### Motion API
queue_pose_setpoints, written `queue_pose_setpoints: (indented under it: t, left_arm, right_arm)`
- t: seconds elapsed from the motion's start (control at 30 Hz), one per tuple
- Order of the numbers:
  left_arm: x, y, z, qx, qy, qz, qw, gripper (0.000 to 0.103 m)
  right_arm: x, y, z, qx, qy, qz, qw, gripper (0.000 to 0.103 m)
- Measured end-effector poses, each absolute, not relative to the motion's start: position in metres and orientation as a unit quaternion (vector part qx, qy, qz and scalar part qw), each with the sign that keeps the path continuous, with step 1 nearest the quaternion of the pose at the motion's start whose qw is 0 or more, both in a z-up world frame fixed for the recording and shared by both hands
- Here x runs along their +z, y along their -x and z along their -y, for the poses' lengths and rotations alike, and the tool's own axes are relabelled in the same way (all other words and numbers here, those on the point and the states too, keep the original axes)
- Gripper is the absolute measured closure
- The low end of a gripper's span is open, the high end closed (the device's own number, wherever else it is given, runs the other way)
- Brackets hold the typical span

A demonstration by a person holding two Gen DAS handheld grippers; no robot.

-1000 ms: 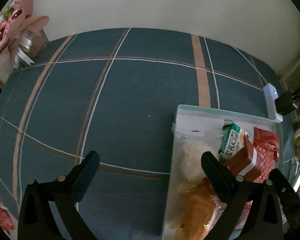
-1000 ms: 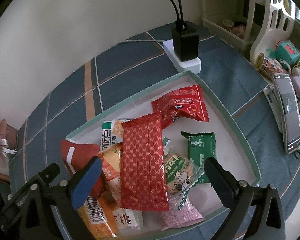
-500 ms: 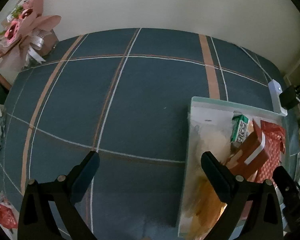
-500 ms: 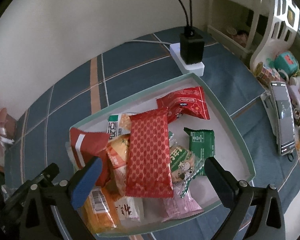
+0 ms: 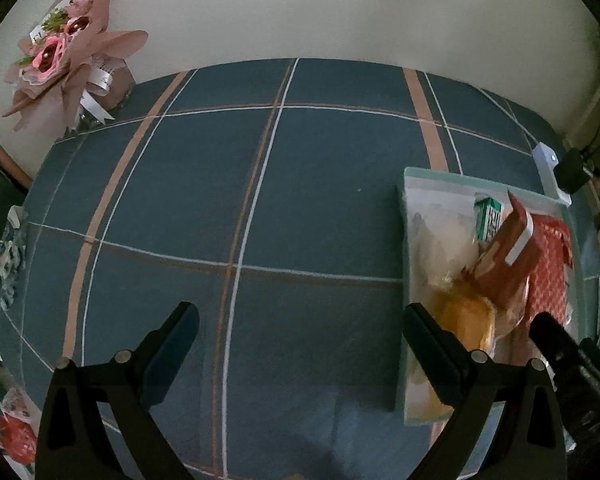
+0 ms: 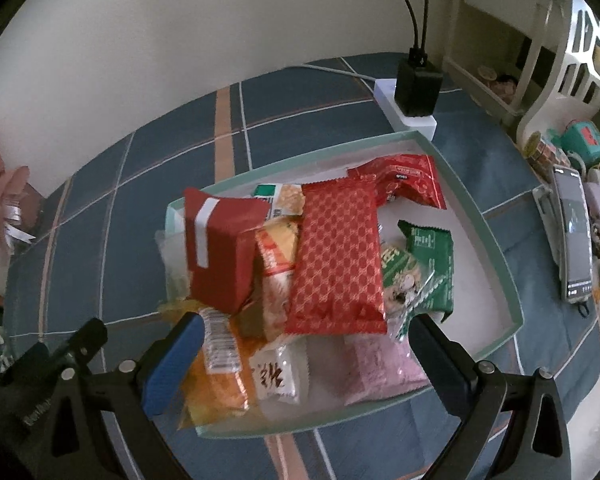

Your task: Organize snacks

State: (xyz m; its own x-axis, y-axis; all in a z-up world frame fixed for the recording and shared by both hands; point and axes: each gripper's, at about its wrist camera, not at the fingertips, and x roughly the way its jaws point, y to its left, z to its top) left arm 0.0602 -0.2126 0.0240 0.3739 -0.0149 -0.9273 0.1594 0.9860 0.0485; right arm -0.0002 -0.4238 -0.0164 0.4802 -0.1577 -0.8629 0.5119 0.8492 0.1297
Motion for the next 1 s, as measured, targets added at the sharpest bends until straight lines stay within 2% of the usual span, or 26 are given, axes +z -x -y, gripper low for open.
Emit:
queue_pose_setpoints:
  t: [1.0]
  left_arm:
    - [0.022, -0.005, 0.157, -0.07, -0.049, -0.559, 0.825, 0.002]
  right_arm:
    - [-0.019, 0.043, 0.365, -0.178, -0.139, -0.465, 0.856, 0.0]
